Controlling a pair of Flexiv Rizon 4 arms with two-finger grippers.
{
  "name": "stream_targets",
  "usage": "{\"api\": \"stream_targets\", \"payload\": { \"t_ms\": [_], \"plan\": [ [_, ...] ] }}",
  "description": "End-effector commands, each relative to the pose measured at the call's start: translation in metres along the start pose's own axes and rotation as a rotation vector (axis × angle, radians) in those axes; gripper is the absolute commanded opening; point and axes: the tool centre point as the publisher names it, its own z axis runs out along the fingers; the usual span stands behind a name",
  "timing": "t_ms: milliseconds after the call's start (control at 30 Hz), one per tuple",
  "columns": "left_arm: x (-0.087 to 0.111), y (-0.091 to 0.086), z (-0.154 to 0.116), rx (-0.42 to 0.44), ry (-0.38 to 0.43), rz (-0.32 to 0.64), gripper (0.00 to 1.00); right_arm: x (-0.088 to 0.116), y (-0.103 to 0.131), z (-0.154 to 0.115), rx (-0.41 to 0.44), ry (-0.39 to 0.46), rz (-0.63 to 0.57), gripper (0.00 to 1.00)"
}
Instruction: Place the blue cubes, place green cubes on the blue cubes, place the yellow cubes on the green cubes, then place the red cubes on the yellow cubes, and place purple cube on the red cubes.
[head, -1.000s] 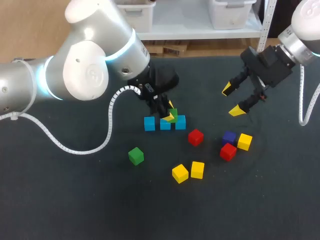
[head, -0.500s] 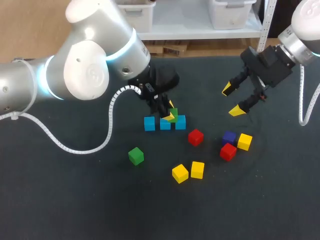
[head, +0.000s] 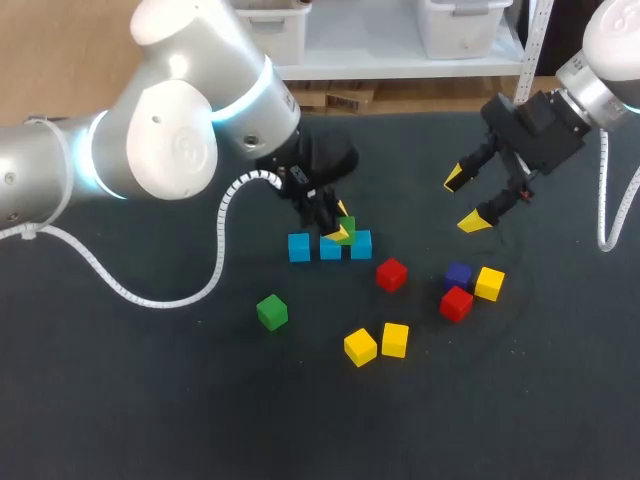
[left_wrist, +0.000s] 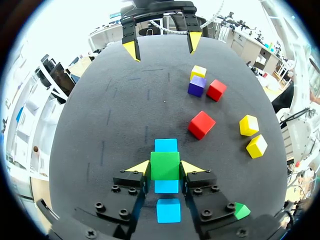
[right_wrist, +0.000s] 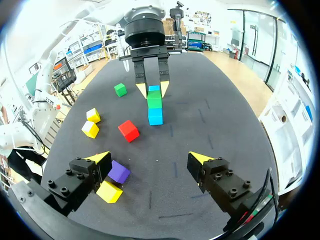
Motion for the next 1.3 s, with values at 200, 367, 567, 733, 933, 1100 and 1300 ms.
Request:
{"api": "stream_targets", "payload": {
  "t_ms": [200, 367, 567, 733, 933, 1100, 1300],
  "plan": [
    [0.002, -0.002, 0.000, 0.004, -0.003, 0.000, 0.31, 0.000, -0.001, 0.000, -0.001, -0.002, -0.001, 1.00],
    [0.002, -0.002, 0.000, 0.003, -0.002, -0.001, 0.32, 0.000, -0.001, 0.000, -0.001, -0.002, -0.001, 1.00],
    [0.001, -0.001, 0.001, 0.001, 0.000, -0.003, 0.47, 0.000, -0.001, 0.000, -0.001, -0.002, -0.001, 1.00],
    [0.000, -0.002, 0.002, 0.004, 0.003, -0.003, 0.72, 0.000, -0.001, 0.000, -0.001, -0.002, -0.001, 1.00],
    [-0.001, 0.000, -0.001, -0.001, 0.007, -0.005, 1.00, 0.000, -0.001, 0.000, -0.001, -0.002, -0.001, 1.00],
    [0.002, 0.002, -0.015, -0.042, -0.007, -0.047, 1.00, 0.000, -0.001, 0.000, -0.001, -0.002, -0.001, 1.00],
    [0.011, 0.000, -0.037, -0.108, -0.016, -0.104, 1.00, 0.000, -0.001, 0.000, -0.001, -0.002, -0.001, 1.00]
  ]
}}
